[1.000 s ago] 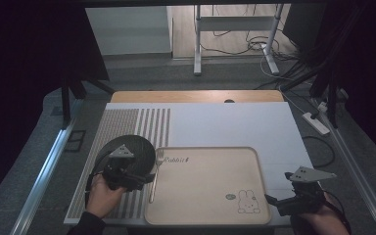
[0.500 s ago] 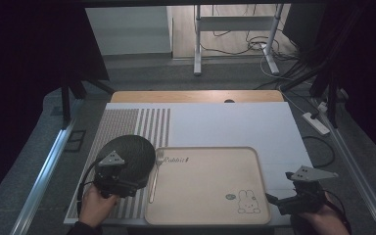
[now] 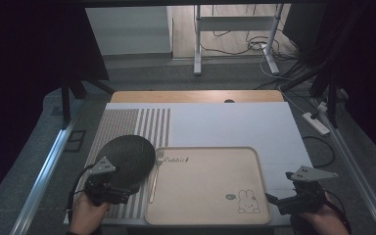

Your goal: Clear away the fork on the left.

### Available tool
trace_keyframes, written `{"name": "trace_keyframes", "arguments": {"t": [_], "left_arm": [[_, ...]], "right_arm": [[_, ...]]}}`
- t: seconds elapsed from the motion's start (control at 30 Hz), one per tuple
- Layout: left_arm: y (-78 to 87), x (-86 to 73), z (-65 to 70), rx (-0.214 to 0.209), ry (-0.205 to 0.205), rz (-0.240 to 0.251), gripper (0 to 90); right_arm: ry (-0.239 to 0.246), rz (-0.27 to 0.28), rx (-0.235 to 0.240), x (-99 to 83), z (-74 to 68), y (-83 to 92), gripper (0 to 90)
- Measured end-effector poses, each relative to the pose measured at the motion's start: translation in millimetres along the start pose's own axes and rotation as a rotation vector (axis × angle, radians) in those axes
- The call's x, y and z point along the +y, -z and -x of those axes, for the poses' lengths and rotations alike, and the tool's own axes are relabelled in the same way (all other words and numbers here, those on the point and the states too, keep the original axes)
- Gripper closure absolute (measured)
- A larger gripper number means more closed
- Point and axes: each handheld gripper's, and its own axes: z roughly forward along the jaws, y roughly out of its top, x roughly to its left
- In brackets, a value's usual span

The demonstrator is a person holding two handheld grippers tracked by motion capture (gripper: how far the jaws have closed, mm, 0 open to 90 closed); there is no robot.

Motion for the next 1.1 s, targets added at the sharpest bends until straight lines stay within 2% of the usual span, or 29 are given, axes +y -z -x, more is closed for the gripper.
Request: {"name": "trace_keyframes", "arguments": {"t": [0.87, 1.1], "left_arm": [[33.8, -31.3, -6.1, 0.072, 0.071, 0.042, 0.0], [36.8, -37.2, -4.0, 0.097, 0.072, 0.022, 0.0]], "right_arm": [[-0.015, 0.000, -0.015, 0.1, 1.2, 0.1, 0.0], [-0.030, 0.005, -0.025, 0.0, 2.0, 0.6, 0.0]]}}
